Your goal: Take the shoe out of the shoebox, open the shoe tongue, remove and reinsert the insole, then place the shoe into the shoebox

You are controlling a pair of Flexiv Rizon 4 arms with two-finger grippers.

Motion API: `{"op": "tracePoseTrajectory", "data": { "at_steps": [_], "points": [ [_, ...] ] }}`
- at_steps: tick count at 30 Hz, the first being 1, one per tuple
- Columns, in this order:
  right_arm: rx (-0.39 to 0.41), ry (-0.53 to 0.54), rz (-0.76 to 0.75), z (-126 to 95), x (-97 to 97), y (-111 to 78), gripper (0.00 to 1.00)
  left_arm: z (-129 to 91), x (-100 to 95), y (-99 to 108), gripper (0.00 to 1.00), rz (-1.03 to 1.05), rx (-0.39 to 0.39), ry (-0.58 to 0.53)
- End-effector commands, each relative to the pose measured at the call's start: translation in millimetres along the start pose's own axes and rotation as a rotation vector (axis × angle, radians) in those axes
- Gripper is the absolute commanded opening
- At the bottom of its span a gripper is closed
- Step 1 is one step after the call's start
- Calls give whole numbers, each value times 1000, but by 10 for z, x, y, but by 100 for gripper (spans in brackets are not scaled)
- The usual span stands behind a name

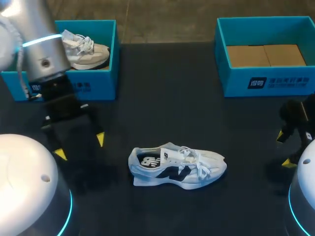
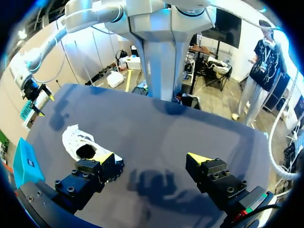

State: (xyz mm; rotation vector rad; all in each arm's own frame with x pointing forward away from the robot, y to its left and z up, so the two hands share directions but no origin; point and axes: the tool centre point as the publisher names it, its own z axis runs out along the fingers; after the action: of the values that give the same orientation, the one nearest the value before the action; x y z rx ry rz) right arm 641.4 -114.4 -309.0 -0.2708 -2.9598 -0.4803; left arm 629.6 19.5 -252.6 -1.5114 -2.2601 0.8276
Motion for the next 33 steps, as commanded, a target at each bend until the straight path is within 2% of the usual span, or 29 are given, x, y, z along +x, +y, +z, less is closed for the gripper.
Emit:
{"op": "tracePoseTrajectory", "data": {
  "at_steps": [1, 7, 9, 11, 13, 15, 19, 22, 24, 27, 29, 30, 33],
  "points": [
    [2, -2, 1, 3, 9, -1, 100, 16, 140, -51, 100, 2, -15, -205],
    [2, -2, 1, 3, 9, -1, 100, 16, 140, -51, 100, 2, -15, -205],
    [2, -2, 1, 3, 9, -1, 100, 63, 171, -79, 100, -49, -6, -237],
    [2, -2, 1, 3, 9, -1, 100, 147, 203, -95, 100, -110, -46, -316],
    [2, -2, 1, 3, 9, -1, 100, 184, 272, -105, 100, -170, 10, -384],
    [2, -2, 1, 3, 9, -1, 100, 226, 326, -104, 100, -221, 14, -435],
    [2, -2, 1, 3, 9, -1, 100, 170, 401, -115, 100, -358, 91, -550],
    [2, -2, 1, 3, 9, -1, 100, 180, 443, -93, 100, -434, 111, -571],
    [2, -2, 1, 3, 9, -1, 100, 199, 465, -76, 100, -481, 90, -621],
    [2, -2, 1, 3, 9, -1, 100, 210, 503, -39, 100, -544, 100, -678],
    [2, -2, 1, 3, 9, -1, 100, 204, 514, 48, 100, -635, 156, -717],
    [2, -2, 1, 3, 9, -1, 100, 199, 517, 100, 100, -656, 67, -752],
    [2, -2, 1, 3, 9, -1, 100, 199, 517, 100, 100, -656, 67, -752]
  ]
}}
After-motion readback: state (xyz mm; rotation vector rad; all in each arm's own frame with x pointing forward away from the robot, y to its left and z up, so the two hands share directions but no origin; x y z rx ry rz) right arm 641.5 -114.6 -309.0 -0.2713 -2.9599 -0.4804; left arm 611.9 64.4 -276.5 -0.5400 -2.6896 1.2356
